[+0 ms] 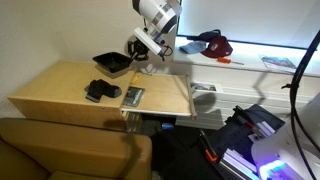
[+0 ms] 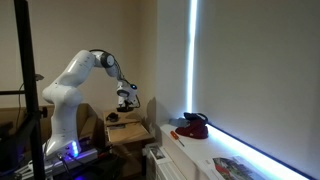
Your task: Place the black lunchbox on top of the nightstand
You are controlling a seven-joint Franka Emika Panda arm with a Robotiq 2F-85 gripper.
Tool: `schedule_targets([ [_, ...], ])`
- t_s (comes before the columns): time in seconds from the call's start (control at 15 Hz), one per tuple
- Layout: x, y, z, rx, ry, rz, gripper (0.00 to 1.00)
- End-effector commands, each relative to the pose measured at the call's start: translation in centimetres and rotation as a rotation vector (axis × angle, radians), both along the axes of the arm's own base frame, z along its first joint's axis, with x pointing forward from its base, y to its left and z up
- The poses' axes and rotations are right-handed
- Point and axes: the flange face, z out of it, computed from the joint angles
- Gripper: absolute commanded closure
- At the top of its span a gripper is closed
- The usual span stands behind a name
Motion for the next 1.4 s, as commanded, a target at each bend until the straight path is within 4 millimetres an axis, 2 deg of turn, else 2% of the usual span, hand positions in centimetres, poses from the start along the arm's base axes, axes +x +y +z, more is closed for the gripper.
schedule_targets([
  [0.0,0.0,1.5,-3.4,-0.068,-0.019,0.055,0.98],
  [0.2,-0.5,2.4,-6.1,-0.185,-0.04,0.078,0.98],
  [0.4,-0.2,2.6,-7.9,-0.255,-0.07,0.029,0.98],
  [0.93,0.5,1.6,-8.9,-0.249,-0.073,-0.123,0.98],
  [1.0,1.0,1.9,-8.8,-0.238,-0.067,-0.131,0.87],
  [1.07,1.3,2.1,-8.4,-0.219,-0.056,-0.14,0.67],
  [1.2,1.5,2.7,-7.5,-0.19,-0.056,-0.144,0.55],
  [1.33,1.5,3.2,-5.8,-0.169,-0.063,-0.11,0.4],
])
